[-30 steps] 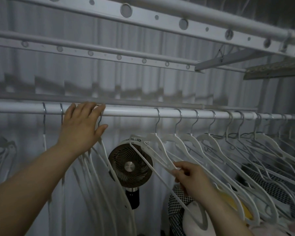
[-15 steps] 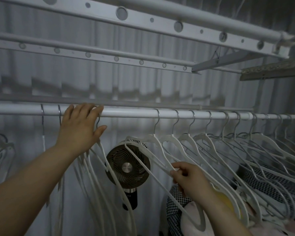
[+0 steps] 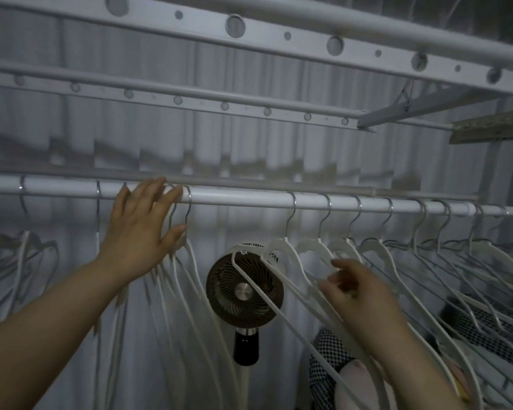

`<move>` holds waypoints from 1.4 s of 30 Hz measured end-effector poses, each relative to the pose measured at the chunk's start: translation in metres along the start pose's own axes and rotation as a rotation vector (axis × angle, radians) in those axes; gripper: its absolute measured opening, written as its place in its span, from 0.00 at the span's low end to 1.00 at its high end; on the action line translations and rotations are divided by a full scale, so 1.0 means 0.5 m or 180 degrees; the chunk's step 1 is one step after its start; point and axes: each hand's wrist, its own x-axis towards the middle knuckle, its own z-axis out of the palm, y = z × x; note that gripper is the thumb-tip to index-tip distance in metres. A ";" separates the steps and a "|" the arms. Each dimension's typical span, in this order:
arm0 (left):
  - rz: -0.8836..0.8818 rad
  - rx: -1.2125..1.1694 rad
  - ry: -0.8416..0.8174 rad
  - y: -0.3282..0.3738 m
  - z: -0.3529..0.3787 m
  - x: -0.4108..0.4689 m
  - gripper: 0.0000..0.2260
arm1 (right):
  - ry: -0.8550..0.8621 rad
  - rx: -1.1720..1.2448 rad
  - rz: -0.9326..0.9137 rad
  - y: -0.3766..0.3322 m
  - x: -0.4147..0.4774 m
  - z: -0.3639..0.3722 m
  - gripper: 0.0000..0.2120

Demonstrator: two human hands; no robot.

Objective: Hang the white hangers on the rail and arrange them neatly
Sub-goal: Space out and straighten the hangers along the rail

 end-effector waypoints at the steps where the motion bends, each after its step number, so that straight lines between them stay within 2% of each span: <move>1: -0.0032 0.0027 0.0043 -0.010 -0.006 -0.001 0.25 | 0.0187 0.0191 -0.0100 -0.016 -0.001 0.005 0.17; 4: -0.0072 0.0094 0.0009 -0.037 -0.022 0.001 0.24 | 0.0257 0.0603 -0.0532 -0.077 -0.012 0.047 0.11; 8: -0.0032 0.0161 -0.0371 -0.061 -0.038 0.000 0.29 | -0.0372 0.0738 -0.0695 -0.134 -0.027 0.146 0.14; 10: -0.0014 0.0131 -0.0450 -0.069 -0.041 0.002 0.32 | -0.0742 0.0834 -0.0531 -0.144 -0.034 0.193 0.16; 13: 0.0008 0.0101 -0.0451 -0.079 -0.042 0.005 0.33 | -0.1370 0.1259 -0.0028 -0.153 -0.052 0.246 0.12; 18: 0.0438 0.0497 -0.0265 -0.084 -0.040 0.016 0.25 | -0.1525 0.1272 0.0361 -0.145 -0.074 0.280 0.17; 21: 0.0596 0.0685 -0.0111 -0.080 -0.038 0.035 0.24 | -0.1694 0.1105 0.0474 -0.139 -0.090 0.282 0.17; 24: 0.0664 0.0549 -0.0075 -0.074 -0.034 0.045 0.22 | -0.1380 0.0956 0.0446 -0.127 -0.100 0.270 0.12; 28: 0.0472 0.0297 -0.0218 -0.065 -0.021 0.039 0.24 | -0.0766 0.0204 0.0116 -0.097 -0.098 0.240 0.12; 33: 0.0382 0.0158 -0.0168 -0.055 -0.008 0.038 0.24 | -0.0586 -0.0170 0.0057 -0.078 -0.093 0.176 0.19; 38: 0.0350 0.0112 -0.0181 -0.044 -0.011 0.037 0.25 | -0.0376 -0.0234 0.0317 -0.038 -0.084 0.131 0.09; 42: 0.0376 0.0132 -0.0192 -0.042 -0.013 0.037 0.25 | -0.0295 -0.0187 0.0427 -0.021 -0.078 0.114 0.10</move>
